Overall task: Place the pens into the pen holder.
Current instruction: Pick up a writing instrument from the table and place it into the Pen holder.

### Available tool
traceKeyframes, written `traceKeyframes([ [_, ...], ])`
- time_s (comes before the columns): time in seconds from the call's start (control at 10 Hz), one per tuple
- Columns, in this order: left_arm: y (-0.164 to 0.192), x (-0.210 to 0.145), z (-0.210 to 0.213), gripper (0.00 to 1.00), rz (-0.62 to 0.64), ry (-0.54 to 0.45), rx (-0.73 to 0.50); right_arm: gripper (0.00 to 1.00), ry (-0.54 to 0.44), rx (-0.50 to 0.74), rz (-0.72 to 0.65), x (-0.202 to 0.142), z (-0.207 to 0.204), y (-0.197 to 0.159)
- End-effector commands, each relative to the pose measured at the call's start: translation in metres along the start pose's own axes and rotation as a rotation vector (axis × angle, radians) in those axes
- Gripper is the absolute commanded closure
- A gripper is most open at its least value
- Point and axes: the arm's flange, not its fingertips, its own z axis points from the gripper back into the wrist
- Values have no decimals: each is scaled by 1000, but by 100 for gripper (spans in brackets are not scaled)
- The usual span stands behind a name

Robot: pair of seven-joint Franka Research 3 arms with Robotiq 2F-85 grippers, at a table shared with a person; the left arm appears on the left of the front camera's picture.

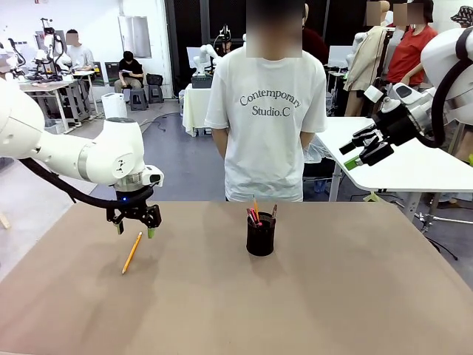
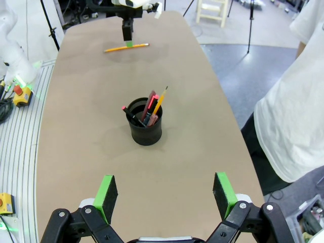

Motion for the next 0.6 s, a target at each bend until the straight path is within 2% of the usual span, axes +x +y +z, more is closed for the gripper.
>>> traceKeyframes([
  [0.0,7,4,0,0,9,22,-3,0,0,-3,4,2,1,0],
  [0.5,21,18,-20,0,10,-13,-43,0,0,-3,4,2,1,0],
])
